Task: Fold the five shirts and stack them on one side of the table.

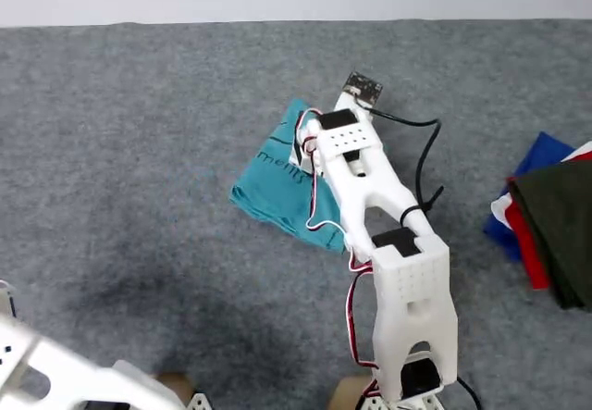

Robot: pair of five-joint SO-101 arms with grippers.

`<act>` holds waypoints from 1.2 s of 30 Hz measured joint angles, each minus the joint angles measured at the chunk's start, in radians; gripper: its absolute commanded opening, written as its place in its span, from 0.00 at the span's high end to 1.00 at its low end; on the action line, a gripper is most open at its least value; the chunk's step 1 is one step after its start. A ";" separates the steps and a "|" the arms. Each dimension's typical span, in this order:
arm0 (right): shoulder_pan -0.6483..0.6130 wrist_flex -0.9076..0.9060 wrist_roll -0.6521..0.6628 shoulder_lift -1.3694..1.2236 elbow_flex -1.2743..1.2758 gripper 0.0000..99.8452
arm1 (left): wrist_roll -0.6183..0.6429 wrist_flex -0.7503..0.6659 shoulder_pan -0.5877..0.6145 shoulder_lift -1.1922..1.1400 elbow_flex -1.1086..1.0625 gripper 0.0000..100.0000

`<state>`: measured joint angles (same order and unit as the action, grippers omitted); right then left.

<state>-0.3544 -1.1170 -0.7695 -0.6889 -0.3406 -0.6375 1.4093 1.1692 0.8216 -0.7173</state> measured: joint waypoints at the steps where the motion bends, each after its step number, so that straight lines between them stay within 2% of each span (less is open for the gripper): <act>1: 0.000 0.012 0.000 -0.006 0.000 0.59 | 0.000 0.000 0.000 0.000 0.000 1.00; 5: -0.002 0.028 0.000 -0.028 -0.002 0.69 | 0.000 0.000 0.000 0.000 0.000 1.00; 12: 0.005 0.025 0.000 -0.034 -0.009 1.00 | 0.000 0.000 0.000 0.000 0.000 1.00; 14: 0.008 0.025 0.000 -0.032 -0.008 0.98 | 0.000 0.000 0.000 0.000 0.000 1.00; 26: 0.066 -0.051 0.000 0.043 -0.011 0.99 | 0.000 0.000 -0.025 0.000 0.000 1.00; 36: 0.264 -0.086 0.092 0.278 -0.011 0.99 | 0.000 0.000 -0.071 0.000 0.000 1.00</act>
<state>-0.0905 -1.2029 -0.6774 -0.4112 -0.3514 -0.6375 1.4093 1.0986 0.8216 -0.7173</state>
